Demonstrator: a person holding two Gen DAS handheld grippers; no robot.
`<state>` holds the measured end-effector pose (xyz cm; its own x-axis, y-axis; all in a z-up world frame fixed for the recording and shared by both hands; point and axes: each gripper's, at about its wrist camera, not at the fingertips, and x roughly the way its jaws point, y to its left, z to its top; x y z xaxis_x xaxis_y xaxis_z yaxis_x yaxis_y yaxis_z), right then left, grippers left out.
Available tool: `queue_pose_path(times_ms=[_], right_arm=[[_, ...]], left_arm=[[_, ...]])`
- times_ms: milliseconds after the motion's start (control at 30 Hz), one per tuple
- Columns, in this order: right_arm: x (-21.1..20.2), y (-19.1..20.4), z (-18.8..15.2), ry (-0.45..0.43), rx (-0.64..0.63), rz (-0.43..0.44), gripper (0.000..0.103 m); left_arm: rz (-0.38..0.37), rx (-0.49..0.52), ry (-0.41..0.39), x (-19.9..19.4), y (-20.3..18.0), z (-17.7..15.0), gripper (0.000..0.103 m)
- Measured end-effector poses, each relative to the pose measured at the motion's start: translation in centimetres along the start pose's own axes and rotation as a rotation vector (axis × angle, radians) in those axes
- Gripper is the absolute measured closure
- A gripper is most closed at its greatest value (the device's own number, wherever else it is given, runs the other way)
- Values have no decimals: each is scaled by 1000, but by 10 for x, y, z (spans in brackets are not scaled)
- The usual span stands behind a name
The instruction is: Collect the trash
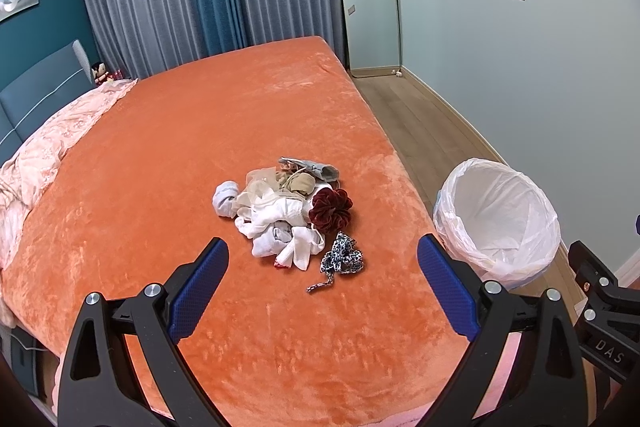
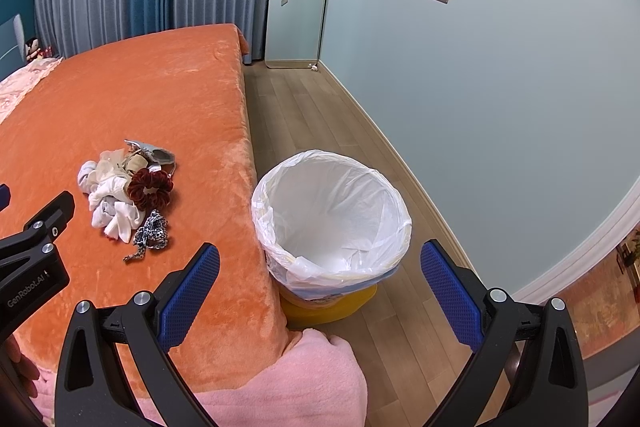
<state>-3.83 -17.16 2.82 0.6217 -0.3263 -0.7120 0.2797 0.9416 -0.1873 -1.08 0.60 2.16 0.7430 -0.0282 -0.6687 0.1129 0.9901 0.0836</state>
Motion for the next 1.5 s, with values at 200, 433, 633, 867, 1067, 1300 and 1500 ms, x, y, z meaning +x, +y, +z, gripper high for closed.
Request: queue_pose_path(times_ms=[200, 433, 633, 867, 1067, 1300, 1500], right_arm=[[3, -2, 0, -2, 4, -3, 7], [6, -1, 0, -9, 8, -5, 7], [11, 10, 0, -14, 14, -6, 7], [21, 27, 0, -13, 9, 10, 7], [32, 46, -1, -10, 6, 37, 7], [52, 78, -1, -11, -23, 77, 7], [77, 112, -2, 18, -59, 124, 7]], left_arm=[[-11, 6, 18, 3, -1, -1, 12], [-36, 1, 34, 11, 2, -2, 12], [-71, -1, 31, 15, 5, -3, 12], [-76, -22, 47, 26, 17, -5, 12], [-60, -49, 77, 42, 36, -10, 12], [-58, -70, 115, 69, 66, -18, 10], [-52, -96, 160, 101, 93, -25, 9]])
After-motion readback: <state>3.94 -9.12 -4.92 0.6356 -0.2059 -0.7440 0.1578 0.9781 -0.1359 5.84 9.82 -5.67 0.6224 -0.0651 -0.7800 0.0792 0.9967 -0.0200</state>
